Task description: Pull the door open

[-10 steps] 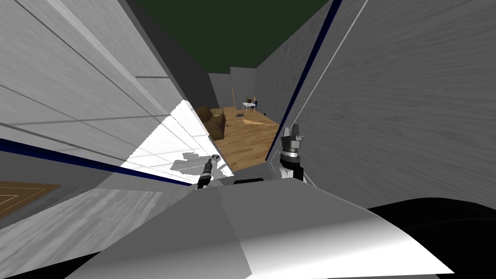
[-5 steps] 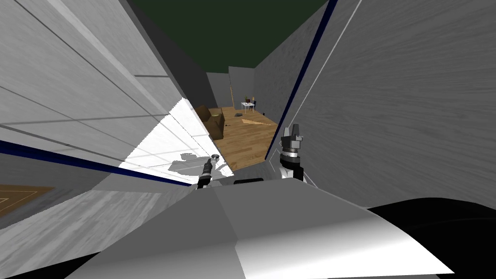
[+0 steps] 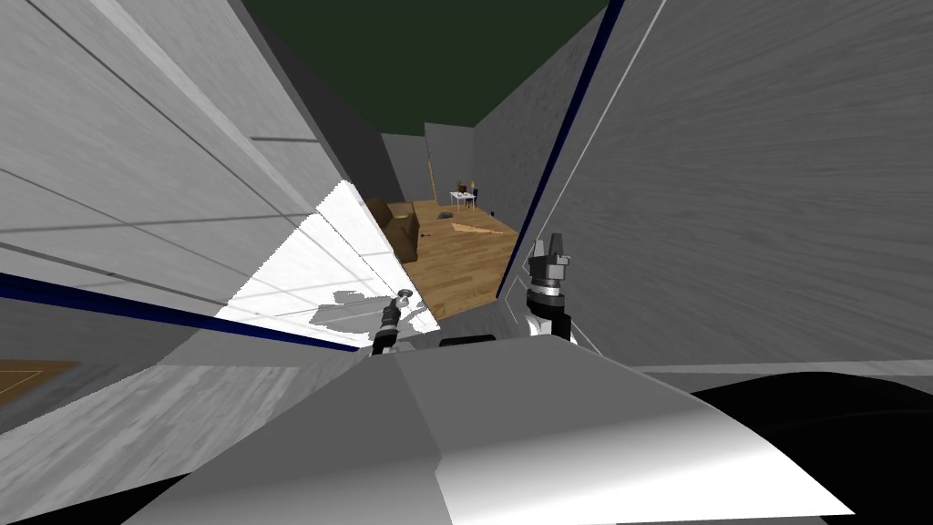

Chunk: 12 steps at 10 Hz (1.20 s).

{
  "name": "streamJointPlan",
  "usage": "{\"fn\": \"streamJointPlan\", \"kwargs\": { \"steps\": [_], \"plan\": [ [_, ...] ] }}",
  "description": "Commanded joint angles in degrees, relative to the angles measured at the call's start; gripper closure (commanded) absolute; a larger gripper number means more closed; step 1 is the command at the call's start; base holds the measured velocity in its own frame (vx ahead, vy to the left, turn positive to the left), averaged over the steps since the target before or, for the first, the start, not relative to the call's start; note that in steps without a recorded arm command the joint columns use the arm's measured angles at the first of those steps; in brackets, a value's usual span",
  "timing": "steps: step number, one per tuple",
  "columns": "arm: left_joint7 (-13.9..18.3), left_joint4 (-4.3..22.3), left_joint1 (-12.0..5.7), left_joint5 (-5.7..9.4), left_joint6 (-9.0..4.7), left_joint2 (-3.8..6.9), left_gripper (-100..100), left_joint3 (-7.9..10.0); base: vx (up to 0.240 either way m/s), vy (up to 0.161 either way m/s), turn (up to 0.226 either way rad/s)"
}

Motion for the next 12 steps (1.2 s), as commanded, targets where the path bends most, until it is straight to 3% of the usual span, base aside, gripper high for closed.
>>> {"fn": "streamJointPlan", "kwargs": {
  "steps": [1,2,6,8,10,11,12],
  "plan": [
    [1.60,-0.24,-0.46,0.16,-0.27,-0.89,100,-1.01,-0.045,0.016,-0.044],
    [3.77,-0.28,-0.58,1.22,-0.05,-0.91,100,-1.43,-0.044,0.022,-0.068],
    [3.99,-0.28,-0.58,1.22,-0.05,-0.91,100,-1.43,-0.018,0.005,-0.007],
    [7.76,-0.38,-0.82,3.33,0.38,-0.96,100,-2.27,-0.053,0.022,-0.082],
    [8.79,-0.38,-0.82,3.33,0.38,-0.96,100,-2.27,-0.046,0.020,-0.038],
    [11.18,-0.42,-0.94,4.38,0.59,-0.98,100,-2.69,-0.040,0.015,-0.059],
    [11.18,-0.42,-0.94,4.38,0.59,-0.98,100,-2.69,-0.041,0.010,-0.055]
  ]
}}
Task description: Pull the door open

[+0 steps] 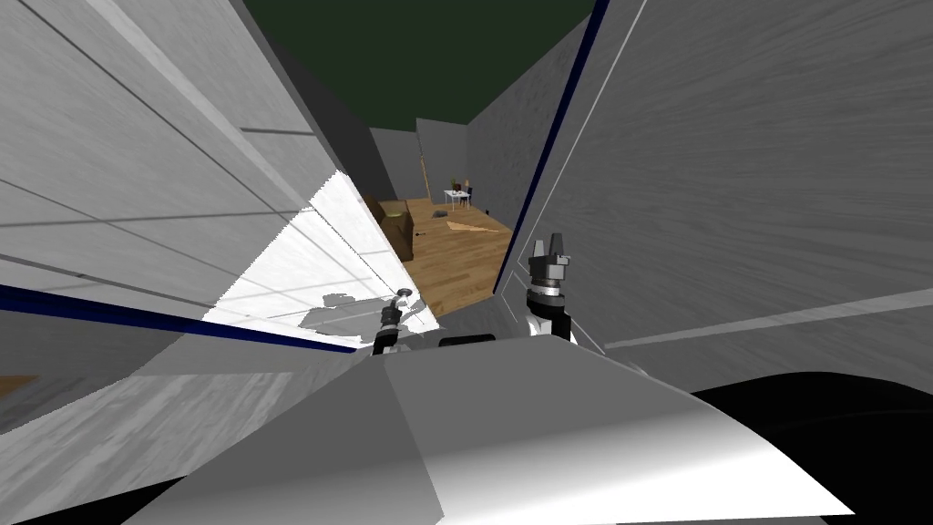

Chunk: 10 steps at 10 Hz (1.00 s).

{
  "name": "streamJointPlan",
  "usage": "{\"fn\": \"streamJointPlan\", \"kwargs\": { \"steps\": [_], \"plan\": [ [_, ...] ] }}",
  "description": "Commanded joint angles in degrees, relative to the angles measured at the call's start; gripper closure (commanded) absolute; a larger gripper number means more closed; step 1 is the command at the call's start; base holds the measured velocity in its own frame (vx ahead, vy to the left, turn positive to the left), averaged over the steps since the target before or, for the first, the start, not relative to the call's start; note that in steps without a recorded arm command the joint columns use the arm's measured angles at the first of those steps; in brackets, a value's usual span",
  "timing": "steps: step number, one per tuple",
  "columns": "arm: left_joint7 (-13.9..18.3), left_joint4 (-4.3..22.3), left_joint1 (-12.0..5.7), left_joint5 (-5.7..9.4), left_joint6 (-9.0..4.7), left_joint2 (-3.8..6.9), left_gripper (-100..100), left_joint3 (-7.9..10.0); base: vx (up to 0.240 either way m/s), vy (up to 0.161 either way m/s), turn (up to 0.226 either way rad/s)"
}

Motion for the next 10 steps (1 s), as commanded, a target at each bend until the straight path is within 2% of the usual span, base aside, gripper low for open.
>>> {"fn": "streamJointPlan", "kwargs": {
  "steps": [1,2,5,7,9,10],
  "plan": [
    [0.61,2.23,-2.07,-0.28,-1.94,-0.83,100,-0.89,-0.017,0.008,-0.003],
    [3.01,2.18,-2.19,0.78,-1.72,-0.85,100,-1.31,-0.037,0.016,-0.082],
    [3.01,2.18,-2.19,0.78,-1.72,-0.85,100,-1.31,-0.017,0.007,-0.006],
    [6.75,2.09,-2.43,2.86,-1.30,-0.89,100,-2.14,-0.052,0.018,-0.101],
    [7.79,2.09,-2.43,2.86,-1.30,-0.89,100,-2.14,-0.041,0.017,-0.027],
    [10.52,5.04,-3.07,3.85,-1.32,0.00,-100,-2.03,-0.037,0.023,0.009]
  ]
}}
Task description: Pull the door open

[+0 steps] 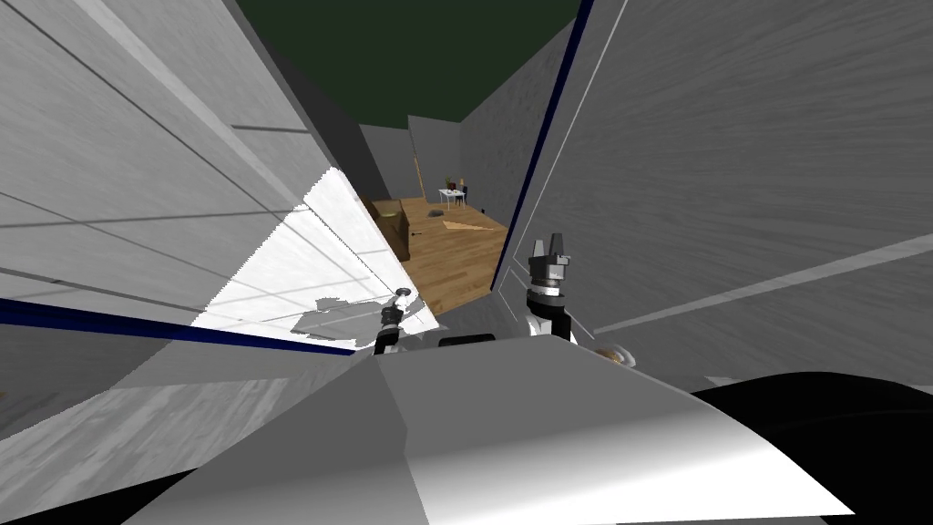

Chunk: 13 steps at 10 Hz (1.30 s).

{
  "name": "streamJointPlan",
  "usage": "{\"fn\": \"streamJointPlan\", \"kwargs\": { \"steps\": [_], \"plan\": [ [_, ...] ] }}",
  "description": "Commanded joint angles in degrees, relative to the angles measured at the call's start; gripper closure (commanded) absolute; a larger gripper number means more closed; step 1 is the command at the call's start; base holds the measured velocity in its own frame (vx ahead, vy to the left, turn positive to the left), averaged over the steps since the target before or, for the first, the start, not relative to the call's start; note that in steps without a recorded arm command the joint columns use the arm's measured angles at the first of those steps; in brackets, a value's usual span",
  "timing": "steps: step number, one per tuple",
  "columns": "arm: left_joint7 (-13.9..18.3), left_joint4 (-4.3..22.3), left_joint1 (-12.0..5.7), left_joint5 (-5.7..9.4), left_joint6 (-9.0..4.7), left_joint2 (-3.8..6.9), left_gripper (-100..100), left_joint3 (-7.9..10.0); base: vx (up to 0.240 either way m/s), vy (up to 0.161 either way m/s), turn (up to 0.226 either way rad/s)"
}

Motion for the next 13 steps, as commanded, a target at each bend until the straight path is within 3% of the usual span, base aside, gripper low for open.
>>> {"fn": "streamJointPlan", "kwargs": {
  "steps": [1,4,6,13],
  "plan": [
    [2.44,-0.29,-0.40,0.65,0.05,-0.34,-100,-0.54,-0.059,0.026,0.003],
    [7.36,-0.67,-0.74,2.32,0.54,-0.78,-100,-1.48,-0.082,0.004,-0.028],
    [7.96,-0.67,-0.74,2.32,0.54,-0.78,-100,-1.48,-0.037,-0.026,-0.029],
    [19.14,-1.54,-1.53,6.14,1.67,-1.78,-100,-3.63,-0.055,0.006,-0.018]
  ]
}}
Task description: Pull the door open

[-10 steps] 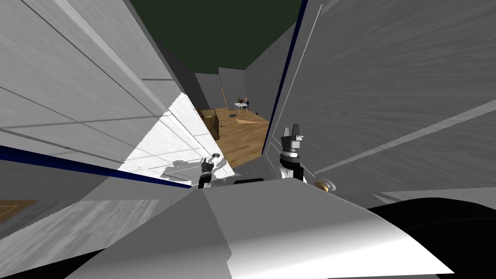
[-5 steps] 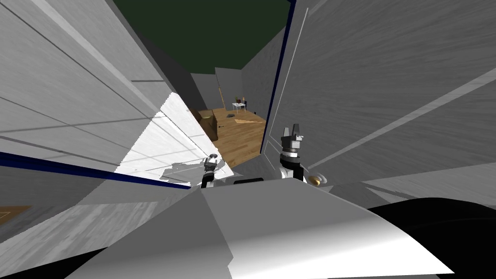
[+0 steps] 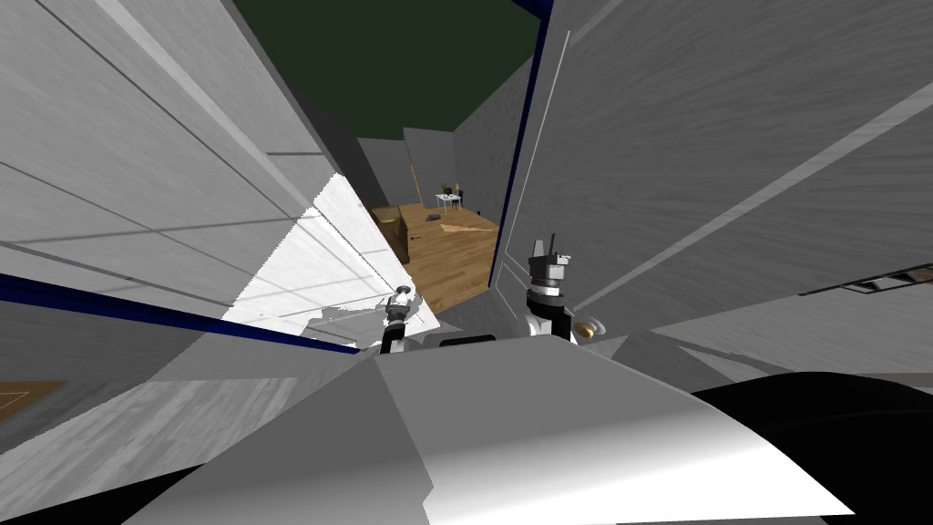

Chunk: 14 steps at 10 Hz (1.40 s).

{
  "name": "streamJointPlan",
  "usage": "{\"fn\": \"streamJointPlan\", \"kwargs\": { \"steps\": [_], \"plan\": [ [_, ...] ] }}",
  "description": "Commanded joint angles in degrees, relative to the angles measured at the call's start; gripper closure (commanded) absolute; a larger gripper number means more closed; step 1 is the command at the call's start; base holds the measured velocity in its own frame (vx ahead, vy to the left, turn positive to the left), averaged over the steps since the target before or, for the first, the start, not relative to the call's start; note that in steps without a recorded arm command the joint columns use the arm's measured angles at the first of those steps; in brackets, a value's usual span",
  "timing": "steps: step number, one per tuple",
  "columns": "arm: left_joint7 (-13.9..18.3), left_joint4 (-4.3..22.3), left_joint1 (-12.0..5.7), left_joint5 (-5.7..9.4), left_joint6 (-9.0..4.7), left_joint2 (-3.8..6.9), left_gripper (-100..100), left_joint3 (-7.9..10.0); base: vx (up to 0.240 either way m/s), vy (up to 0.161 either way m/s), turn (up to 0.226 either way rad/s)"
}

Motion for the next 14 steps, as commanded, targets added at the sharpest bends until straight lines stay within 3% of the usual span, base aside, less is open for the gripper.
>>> {"fn": "streamJointPlan", "kwargs": {
  "steps": [1,3,6,8,14],
  "plan": [
    [1.62,-0.16,-0.07,0.43,0.19,-0.13,-100,-0.23,-0.044,0.011,-0.012],
    [5.41,-0.55,-0.43,2.16,0.70,-0.59,-100,-1.21,-0.067,0.011,-0.026],
    [8.77,-0.75,-0.61,3.04,0.96,-0.82,-100,-1.70,-0.054,0.010,-0.015],
    [12.56,-1.15,-0.97,4.79,1.47,-1.28,-100,-2.69,-0.056,0.023,-0.026],
    [20.65,-1.72,-1.49,7.29,2.21,-1.94,-100,-4.10,-0.062,0.015,-0.017]
  ]
}}
